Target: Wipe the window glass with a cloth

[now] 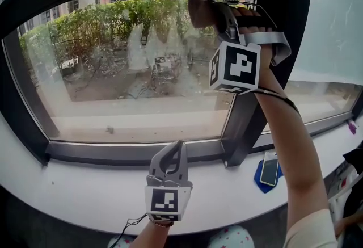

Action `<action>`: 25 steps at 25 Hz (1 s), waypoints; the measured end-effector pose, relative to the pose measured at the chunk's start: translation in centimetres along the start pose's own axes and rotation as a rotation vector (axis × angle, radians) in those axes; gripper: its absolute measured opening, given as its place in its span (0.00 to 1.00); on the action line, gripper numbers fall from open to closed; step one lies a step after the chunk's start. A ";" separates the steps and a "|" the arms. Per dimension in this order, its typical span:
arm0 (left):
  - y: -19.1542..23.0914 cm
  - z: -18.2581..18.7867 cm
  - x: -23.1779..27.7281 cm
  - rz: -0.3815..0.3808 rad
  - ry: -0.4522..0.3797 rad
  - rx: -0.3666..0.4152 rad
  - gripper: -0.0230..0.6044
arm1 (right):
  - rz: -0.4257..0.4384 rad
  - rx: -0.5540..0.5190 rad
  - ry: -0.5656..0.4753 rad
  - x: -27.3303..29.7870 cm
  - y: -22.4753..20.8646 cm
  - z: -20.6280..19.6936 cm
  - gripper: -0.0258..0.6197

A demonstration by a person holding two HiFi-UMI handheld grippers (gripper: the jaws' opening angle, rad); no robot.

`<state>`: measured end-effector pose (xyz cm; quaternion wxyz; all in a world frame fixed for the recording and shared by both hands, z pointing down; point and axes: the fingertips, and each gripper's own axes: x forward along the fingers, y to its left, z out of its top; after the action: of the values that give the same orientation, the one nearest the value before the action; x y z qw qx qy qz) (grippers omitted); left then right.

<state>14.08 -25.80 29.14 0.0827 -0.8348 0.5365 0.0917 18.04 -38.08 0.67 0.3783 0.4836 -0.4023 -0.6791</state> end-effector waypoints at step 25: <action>0.2 -1.3 -1.5 0.019 0.044 0.015 0.07 | 0.102 0.112 0.004 -3.1 8.5 1.3 0.15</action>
<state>13.40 -24.85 30.79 0.0765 -0.8307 0.5469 0.0702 18.57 -38.36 9.82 0.3855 0.4843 -0.4629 -0.6345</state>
